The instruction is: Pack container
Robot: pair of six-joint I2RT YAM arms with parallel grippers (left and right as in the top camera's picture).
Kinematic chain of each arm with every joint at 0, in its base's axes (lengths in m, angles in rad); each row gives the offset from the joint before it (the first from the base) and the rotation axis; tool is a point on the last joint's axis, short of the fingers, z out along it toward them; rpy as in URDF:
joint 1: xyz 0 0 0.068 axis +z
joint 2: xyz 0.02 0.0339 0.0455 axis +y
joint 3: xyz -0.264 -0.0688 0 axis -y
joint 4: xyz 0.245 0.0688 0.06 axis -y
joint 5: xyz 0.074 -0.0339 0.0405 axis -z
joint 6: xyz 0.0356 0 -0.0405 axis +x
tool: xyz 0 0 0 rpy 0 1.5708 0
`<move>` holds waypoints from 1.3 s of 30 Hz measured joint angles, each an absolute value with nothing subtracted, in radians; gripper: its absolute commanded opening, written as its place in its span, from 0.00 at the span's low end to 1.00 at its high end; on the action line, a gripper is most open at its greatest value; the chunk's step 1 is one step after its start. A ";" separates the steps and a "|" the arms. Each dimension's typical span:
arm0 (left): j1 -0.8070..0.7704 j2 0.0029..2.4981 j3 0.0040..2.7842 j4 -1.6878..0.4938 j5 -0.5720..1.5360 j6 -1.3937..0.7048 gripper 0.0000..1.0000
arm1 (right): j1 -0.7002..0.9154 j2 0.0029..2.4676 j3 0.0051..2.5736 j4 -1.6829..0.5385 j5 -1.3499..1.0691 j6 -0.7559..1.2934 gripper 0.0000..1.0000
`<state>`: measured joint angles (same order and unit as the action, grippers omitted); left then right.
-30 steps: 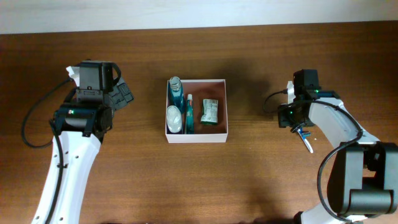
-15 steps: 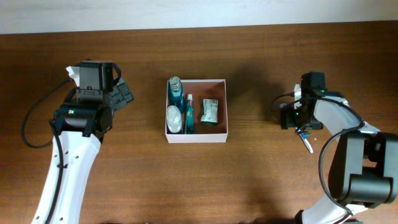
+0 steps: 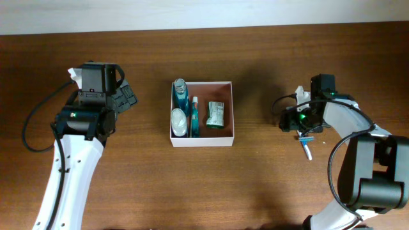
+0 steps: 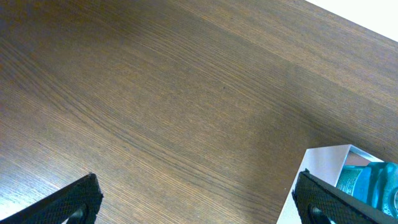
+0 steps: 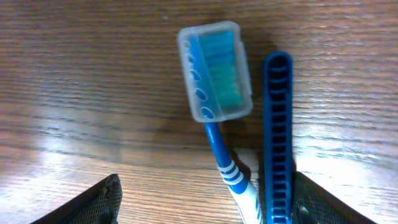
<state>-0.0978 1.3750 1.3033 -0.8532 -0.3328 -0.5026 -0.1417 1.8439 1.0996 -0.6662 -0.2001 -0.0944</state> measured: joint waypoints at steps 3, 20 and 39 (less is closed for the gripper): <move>-0.098 1.375 1.303 -0.854 -0.333 -0.503 0.99 | -0.142 1.843 1.100 -0.667 -0.245 -0.094 0.78; -0.098 1.375 1.303 -0.853 -0.333 -0.503 0.99 | -0.137 1.843 1.104 -0.670 -0.260 -0.112 0.73; -0.098 1.375 1.303 -0.853 -0.333 -0.503 0.99 | -0.101 1.810 1.239 -0.827 -0.229 -0.165 0.68</move>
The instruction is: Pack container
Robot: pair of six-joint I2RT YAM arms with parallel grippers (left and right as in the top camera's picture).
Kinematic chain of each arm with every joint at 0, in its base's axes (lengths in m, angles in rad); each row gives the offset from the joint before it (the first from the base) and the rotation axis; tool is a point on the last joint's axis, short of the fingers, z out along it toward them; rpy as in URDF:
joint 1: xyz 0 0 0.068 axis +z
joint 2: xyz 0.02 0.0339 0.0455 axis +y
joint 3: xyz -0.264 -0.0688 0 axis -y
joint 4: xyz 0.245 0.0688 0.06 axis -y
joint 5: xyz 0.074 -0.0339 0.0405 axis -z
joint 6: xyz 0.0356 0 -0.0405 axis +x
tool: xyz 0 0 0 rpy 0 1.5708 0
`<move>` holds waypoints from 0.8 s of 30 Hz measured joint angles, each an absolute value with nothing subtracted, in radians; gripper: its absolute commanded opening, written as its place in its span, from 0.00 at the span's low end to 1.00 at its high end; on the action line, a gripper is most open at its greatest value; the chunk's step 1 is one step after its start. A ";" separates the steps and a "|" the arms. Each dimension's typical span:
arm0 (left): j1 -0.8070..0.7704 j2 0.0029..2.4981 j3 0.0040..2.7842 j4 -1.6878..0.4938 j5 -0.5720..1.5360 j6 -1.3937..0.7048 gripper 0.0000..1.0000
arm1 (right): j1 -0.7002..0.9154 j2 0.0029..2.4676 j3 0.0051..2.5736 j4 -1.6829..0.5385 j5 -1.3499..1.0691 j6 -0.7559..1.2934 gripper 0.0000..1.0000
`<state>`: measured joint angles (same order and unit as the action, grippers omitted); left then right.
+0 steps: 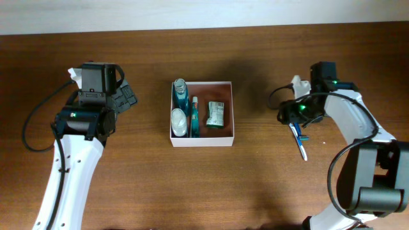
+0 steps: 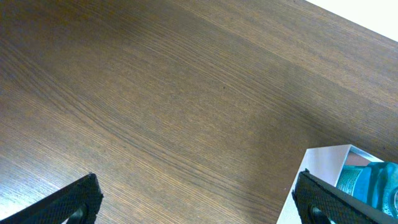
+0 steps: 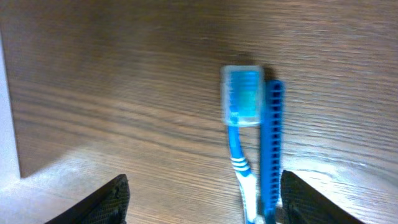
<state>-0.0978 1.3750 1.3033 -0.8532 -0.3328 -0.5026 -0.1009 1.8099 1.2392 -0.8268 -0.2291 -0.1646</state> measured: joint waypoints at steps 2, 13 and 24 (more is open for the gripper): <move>-0.098 1.375 1.303 -0.854 -0.333 -0.503 0.99 | -0.079 1.810 1.239 -0.830 -0.229 -0.181 0.66; -0.098 1.375 1.303 -0.853 -0.333 -0.503 0.99 | -0.039 1.810 1.237 -0.830 -0.188 -0.218 0.61; -0.098 1.375 1.303 -0.853 -0.333 -0.503 0.99 | -0.039 1.810 1.150 -0.743 -0.149 -0.222 0.54</move>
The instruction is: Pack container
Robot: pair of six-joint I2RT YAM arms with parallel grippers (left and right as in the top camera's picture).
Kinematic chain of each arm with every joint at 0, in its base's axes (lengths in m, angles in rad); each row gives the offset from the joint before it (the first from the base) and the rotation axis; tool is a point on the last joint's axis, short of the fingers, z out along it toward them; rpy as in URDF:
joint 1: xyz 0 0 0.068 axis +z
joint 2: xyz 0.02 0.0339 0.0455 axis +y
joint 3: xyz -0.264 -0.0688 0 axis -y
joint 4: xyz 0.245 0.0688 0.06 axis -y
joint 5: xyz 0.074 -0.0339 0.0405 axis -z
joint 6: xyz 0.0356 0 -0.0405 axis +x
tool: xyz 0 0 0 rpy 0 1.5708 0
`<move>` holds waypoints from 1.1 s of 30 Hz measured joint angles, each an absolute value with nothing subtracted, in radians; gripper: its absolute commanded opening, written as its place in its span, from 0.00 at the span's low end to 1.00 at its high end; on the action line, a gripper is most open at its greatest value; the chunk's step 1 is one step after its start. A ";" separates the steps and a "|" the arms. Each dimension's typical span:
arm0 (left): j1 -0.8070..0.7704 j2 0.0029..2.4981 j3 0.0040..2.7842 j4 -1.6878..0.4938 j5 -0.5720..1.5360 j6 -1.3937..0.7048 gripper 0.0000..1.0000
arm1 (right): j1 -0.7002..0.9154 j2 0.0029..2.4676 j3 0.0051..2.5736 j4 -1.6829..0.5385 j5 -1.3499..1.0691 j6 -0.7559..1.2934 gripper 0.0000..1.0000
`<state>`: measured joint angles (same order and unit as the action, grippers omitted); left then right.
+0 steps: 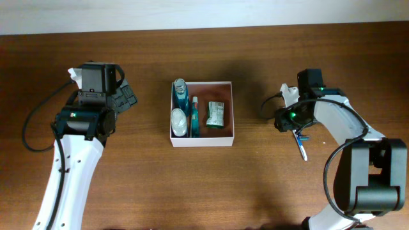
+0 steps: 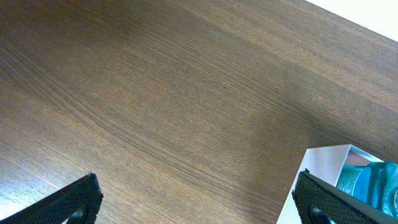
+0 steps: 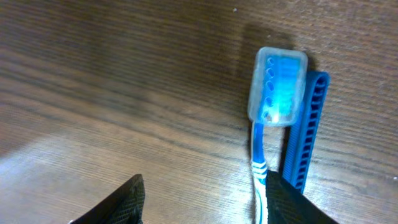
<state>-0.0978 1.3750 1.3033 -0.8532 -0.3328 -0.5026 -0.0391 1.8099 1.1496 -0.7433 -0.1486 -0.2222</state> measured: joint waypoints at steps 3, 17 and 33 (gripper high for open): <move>-0.098 1.375 1.303 -0.853 -0.333 -0.503 0.99 | -0.039 1.814 1.138 -0.725 -0.138 -0.224 0.53; -0.098 1.375 1.303 -0.853 -0.333 -0.503 0.99 | -0.039 1.868 1.120 -0.675 -0.120 -0.244 0.49; -0.097 1.375 1.303 -0.853 -0.333 -0.503 0.99 | -0.039 1.871 1.122 -0.764 0.010 -0.216 0.40</move>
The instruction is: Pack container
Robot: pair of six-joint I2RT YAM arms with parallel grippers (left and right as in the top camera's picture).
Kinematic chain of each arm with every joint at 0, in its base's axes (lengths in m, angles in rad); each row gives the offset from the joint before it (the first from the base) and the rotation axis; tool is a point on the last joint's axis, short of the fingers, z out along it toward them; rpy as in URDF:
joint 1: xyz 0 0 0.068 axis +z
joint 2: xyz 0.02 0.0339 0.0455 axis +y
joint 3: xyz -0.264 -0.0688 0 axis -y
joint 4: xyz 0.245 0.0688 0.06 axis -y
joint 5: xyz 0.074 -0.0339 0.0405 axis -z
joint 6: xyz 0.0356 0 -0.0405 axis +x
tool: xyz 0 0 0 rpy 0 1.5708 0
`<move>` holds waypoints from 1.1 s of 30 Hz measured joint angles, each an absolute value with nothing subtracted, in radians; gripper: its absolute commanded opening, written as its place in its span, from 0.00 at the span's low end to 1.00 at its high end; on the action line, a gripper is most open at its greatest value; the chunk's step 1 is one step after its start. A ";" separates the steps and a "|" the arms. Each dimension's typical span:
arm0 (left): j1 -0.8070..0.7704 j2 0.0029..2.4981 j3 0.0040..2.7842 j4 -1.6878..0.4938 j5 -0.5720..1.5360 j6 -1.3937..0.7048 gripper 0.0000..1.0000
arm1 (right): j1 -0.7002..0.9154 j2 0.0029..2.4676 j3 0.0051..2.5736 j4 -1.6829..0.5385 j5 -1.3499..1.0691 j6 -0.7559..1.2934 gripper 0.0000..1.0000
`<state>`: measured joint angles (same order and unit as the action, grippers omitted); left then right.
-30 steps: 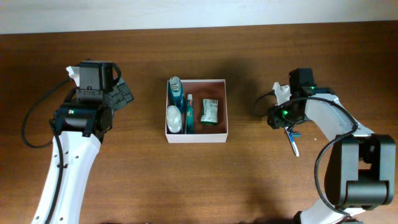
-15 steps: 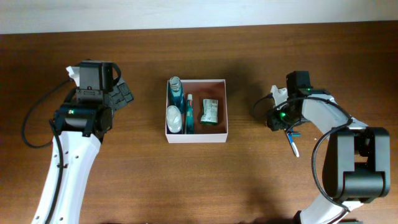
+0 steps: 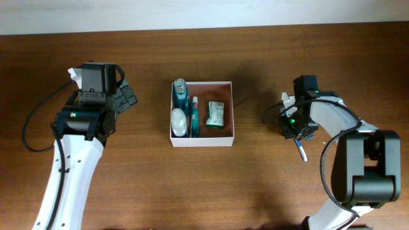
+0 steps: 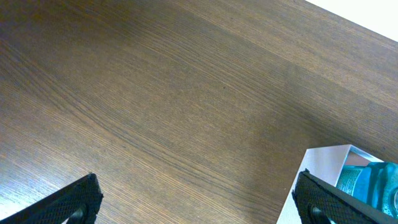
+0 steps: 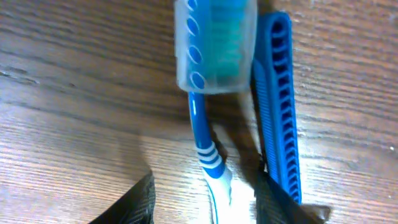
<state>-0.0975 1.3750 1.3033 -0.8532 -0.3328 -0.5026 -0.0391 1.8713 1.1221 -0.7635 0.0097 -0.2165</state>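
A blue-and-white toothbrush [image 5: 210, 163] with a clear cap over its head [image 5: 214, 43] lies on the wooden table beside a blue comb [image 5: 278, 106]. My right gripper [image 5: 208, 202] is open and low over them. The toothbrush handle lies between its fingers, and the comb runs along the outside of the right finger [image 5: 280, 199]. From overhead the right gripper [image 3: 298, 128] hides most of both; only the toothbrush's tail [image 3: 301, 151] shows. The white container [image 3: 233, 115] sits mid-table. My left gripper [image 4: 196, 208] is open over bare wood, left of the container's corner [image 4: 323, 163].
The container holds two teal bottles [image 3: 181, 96], a white round item [image 3: 178, 121] and a green packet [image 3: 215, 114]. The left arm [image 3: 83, 121] stands at the table's left. A pale wall edge [image 3: 204, 13] runs along the back.
My right gripper has come down closer over the toothbrush, and its jaws stand narrower about the handle. The left arm and the container's contents are unchanged.
My right gripper was low and wide open over the toothbrush and comb. Then it stood higher and further back, then at a slant over them. Now it is low again with narrower jaws around the handle. The left gripper stayed open and still.
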 measured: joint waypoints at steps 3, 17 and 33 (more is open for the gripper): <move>-0.097 1.375 1.303 -0.853 -0.333 -0.503 0.99 | -0.039 1.871 1.122 -0.771 0.016 -0.212 0.31; -0.097 1.375 1.303 -0.853 -0.333 -0.503 0.99 | -0.042 1.873 1.122 -0.765 0.030 -0.208 0.08; -0.097 1.375 1.303 -0.853 -0.333 -0.503 1.00 | -0.042 1.886 1.151 -0.767 -0.119 -0.209 0.04</move>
